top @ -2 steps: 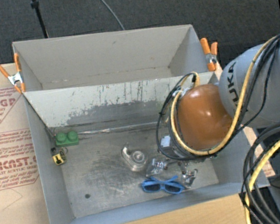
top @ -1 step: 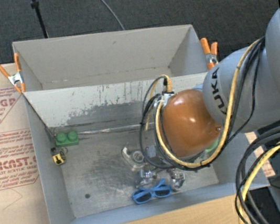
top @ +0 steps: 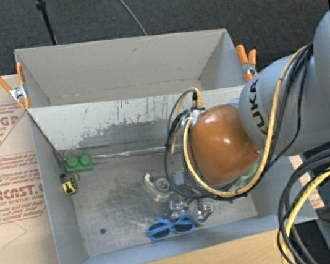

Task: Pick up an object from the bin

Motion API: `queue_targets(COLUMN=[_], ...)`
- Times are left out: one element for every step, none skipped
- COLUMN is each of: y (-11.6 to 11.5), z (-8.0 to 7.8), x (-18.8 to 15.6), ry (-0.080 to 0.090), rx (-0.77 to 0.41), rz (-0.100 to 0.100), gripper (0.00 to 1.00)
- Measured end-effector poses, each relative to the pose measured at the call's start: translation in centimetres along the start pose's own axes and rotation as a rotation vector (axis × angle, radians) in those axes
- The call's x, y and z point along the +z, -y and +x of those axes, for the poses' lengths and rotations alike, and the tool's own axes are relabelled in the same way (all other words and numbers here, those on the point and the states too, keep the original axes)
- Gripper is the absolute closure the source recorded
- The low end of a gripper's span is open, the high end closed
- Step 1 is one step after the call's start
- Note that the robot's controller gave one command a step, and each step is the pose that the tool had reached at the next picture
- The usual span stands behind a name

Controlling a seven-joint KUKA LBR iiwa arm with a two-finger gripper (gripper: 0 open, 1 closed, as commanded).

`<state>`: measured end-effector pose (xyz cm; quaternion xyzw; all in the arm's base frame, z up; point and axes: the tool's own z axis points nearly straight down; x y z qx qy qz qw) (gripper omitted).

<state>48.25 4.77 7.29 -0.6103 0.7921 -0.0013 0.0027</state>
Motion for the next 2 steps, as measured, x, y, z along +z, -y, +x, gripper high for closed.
queue_targets(y=[1.2, 1.5], z=[-0.6, -0.3], x=[-12.1, -17.0], ry=[0.002, 0.001], rx=[0.025, 0.0], rz=[0.002, 0.0], gripper=[1.0, 1.0])
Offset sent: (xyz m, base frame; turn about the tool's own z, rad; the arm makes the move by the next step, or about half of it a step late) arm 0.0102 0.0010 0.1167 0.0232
